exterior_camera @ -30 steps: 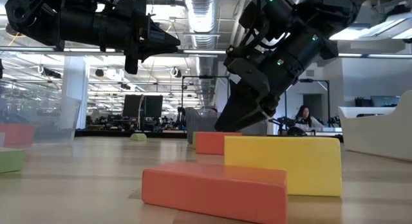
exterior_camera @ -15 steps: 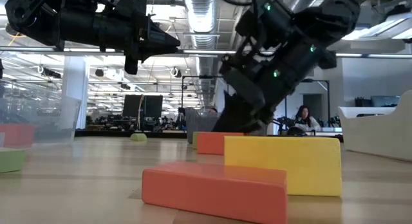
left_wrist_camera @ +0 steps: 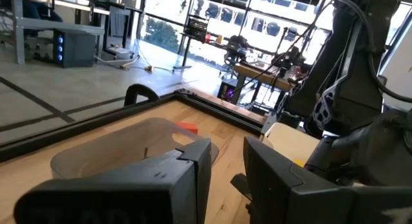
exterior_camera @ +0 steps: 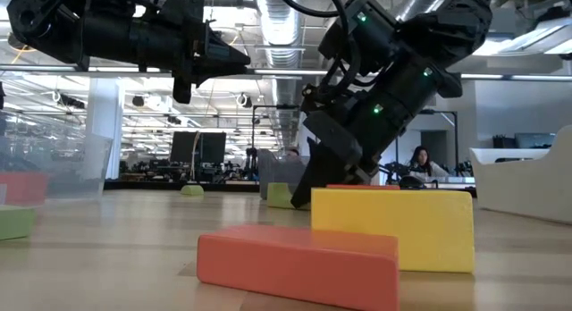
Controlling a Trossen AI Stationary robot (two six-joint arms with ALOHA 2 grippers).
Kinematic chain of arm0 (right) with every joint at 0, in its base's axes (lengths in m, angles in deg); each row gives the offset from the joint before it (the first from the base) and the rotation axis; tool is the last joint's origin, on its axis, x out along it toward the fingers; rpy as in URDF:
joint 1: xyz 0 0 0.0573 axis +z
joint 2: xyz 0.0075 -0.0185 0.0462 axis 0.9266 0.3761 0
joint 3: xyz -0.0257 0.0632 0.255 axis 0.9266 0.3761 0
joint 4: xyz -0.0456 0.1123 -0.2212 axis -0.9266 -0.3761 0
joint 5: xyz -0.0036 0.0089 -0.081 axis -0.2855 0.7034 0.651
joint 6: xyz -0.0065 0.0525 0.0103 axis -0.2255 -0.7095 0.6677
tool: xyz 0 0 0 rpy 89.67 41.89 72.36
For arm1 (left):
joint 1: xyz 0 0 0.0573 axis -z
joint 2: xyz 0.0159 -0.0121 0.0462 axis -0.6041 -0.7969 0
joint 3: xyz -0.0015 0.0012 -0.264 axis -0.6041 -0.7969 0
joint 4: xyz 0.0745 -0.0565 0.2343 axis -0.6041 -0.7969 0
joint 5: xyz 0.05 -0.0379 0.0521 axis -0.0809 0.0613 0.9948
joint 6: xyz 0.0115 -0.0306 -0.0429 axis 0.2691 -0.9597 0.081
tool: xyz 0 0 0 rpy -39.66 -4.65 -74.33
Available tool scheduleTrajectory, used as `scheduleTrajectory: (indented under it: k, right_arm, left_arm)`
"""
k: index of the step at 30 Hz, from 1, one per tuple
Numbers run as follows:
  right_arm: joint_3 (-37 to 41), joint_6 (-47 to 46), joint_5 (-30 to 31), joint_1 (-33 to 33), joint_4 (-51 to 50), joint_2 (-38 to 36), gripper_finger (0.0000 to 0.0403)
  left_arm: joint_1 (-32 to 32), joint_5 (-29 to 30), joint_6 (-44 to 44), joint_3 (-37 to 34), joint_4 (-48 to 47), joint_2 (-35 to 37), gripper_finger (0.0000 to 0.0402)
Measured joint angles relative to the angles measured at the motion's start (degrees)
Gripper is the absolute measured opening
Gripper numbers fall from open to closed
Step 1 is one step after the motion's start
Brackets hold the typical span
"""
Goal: Sort & place blocks by color
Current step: Put the green block into the black bin
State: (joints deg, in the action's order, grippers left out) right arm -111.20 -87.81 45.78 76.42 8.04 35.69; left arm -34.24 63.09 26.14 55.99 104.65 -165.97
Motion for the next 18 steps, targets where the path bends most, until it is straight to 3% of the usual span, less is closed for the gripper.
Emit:
scheduleTrajectory:
  k: [7, 12, 18]
  right_arm:
    - [0.0, 1.5, -0.9, 0.0, -0.9, -2.4, 0.0127]
    - [0.0, 3.0, -0.7, 0.0, -1.4, -5.5, 0.0127]
    - [0.0, 6.5, -0.1, -0.2, -2.0, -9.7, 0.017]
  left_arm:
    - [0.0, 0.0, 0.0, 0.0, 0.0, 0.0, 0.0078]
    - [0.0, 0.0, 0.0, 0.0, 0.0, 0.0, 0.0078]
    - [0.0, 0.0, -0.1, 0.0, 0.0, 0.0, 0.0078]
